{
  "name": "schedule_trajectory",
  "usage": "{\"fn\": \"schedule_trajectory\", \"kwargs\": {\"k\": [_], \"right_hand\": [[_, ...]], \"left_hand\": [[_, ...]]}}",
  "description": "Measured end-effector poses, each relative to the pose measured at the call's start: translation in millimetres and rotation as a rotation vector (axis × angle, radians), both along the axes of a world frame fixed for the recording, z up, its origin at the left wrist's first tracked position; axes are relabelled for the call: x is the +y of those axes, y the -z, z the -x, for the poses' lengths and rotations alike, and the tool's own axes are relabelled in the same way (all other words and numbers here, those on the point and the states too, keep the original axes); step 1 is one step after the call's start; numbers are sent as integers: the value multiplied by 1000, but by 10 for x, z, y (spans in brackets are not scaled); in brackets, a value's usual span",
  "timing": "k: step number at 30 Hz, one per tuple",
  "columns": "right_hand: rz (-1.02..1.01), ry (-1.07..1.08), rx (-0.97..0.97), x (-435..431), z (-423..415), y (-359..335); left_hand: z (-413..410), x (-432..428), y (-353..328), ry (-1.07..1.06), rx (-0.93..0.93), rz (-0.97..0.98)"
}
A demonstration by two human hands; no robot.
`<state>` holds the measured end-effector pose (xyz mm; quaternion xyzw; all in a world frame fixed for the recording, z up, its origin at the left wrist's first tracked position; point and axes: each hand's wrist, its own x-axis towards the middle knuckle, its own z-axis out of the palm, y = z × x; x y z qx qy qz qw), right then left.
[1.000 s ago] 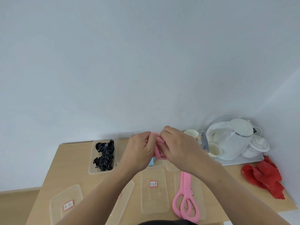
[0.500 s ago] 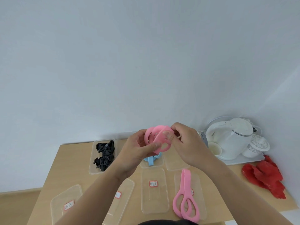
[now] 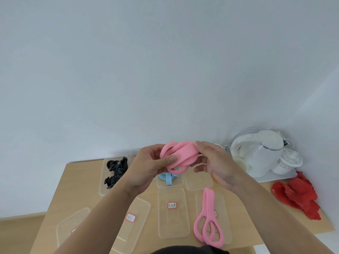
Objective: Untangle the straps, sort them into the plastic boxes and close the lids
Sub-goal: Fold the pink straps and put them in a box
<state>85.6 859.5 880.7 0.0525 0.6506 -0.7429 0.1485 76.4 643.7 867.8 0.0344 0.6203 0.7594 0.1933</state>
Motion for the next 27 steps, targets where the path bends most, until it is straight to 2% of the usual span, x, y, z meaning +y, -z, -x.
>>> {"fn": "schedule_trajectory", "kwargs": {"k": [5, 8, 12, 16, 19, 23, 27], "right_hand": [[-19, -9, -22, -18, -43, 78], [3, 71, -83, 3, -27, 221], [155, 239, -218, 12, -60, 455], [253, 340, -385, 27, -104, 754], [260, 435, -447, 65, -50, 960], [105, 513, -555, 97, 110, 1189], [-159, 506, -612, 134, 194, 1445]], "left_hand": [[30, 59, -9, -43, 29, 115], [67, 90, -4, -10, 0, 148], [180, 115, 158, 107, -140, 92], [352, 258, 400, 132, -230, 179], [571, 465, 552, 219, -226, 298], [966, 772, 872, 280, -127, 586], [1282, 1087, 1220, 349, -68, 849]]}}
